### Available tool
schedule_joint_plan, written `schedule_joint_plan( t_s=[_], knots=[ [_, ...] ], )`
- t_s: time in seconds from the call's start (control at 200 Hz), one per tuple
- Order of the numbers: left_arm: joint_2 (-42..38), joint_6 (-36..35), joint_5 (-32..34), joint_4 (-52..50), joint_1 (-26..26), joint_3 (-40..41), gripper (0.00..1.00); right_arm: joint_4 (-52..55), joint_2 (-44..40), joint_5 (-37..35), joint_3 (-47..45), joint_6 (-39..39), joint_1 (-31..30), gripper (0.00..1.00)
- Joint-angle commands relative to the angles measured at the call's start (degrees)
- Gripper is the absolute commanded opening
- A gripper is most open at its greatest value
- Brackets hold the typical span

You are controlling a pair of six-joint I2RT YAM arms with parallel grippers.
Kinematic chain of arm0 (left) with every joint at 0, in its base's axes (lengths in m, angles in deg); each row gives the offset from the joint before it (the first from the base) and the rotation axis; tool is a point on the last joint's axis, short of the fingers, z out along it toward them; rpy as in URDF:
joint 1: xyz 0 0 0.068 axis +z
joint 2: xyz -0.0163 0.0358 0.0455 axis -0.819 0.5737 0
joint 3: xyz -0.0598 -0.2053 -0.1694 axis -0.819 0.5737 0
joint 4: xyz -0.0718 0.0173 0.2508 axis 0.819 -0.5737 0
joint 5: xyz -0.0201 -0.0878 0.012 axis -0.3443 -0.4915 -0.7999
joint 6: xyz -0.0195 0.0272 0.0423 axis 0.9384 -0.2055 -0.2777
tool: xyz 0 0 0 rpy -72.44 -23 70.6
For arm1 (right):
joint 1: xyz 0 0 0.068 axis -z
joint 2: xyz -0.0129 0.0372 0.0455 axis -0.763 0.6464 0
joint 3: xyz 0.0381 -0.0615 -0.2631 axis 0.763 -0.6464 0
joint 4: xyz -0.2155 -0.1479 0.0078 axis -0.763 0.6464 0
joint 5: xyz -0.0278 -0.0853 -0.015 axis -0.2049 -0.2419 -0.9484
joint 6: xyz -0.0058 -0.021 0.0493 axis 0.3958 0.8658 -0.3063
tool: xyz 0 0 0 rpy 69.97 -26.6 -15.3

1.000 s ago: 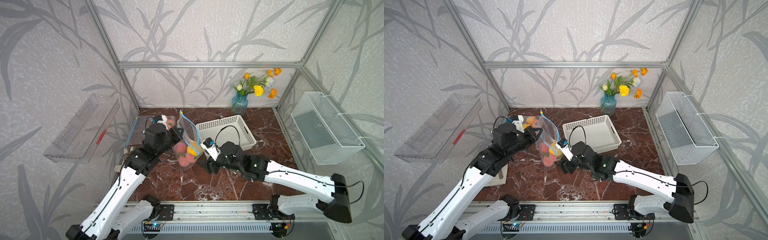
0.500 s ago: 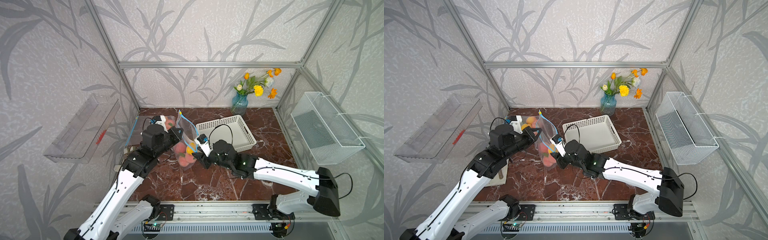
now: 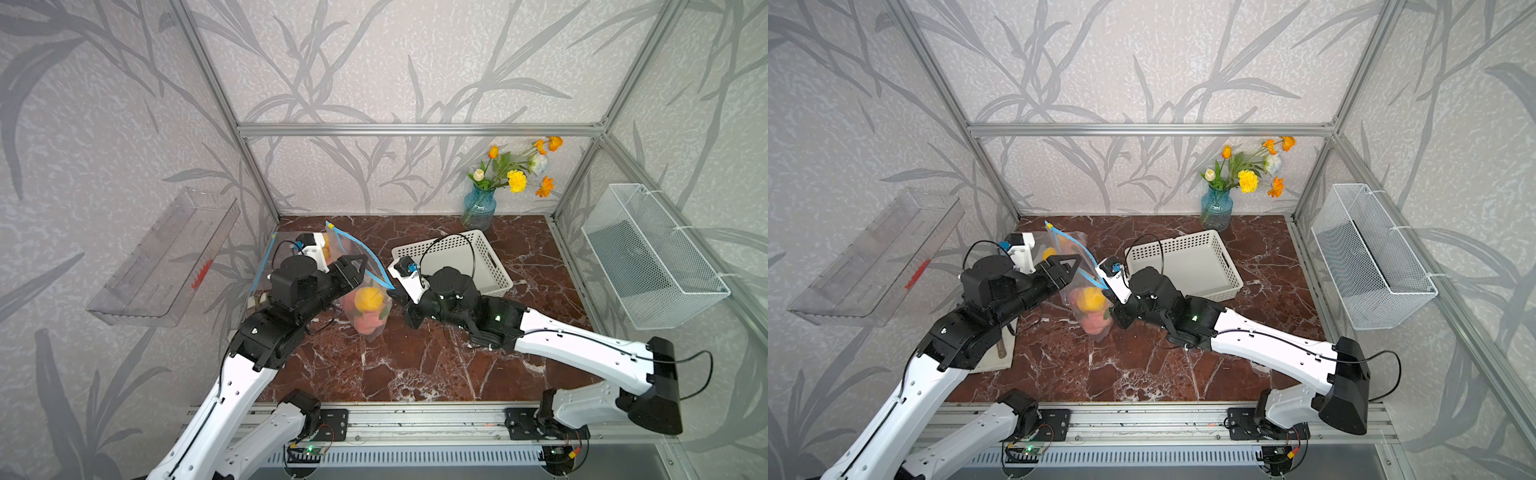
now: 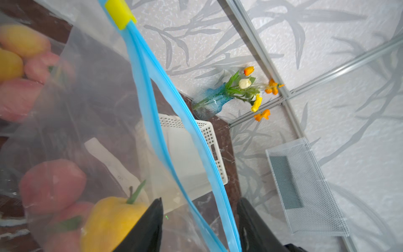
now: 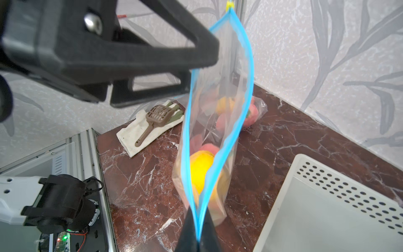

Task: Place the peach in a zip-top bag and seal the zipper
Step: Adjust the zipper food storage bag at the center of the board.

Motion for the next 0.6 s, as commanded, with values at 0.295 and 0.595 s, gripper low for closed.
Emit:
schedule_joint_plan(
  t_s=[0.295, 0.595],
  knots=[
    [-7.7, -13.8, 3.2, -5.5, 0.6, -0.4, 1.00, 16.4, -5.0, 8.5, 4.1, 10.2, 11.1, 0.00],
    [-3.7, -23.1, -4.1, 8.0, 1.2, 8.9, 1.00, 16.1, -12.4, 4.7, -3.4, 11.0, 21.3, 0.00]
  ],
)
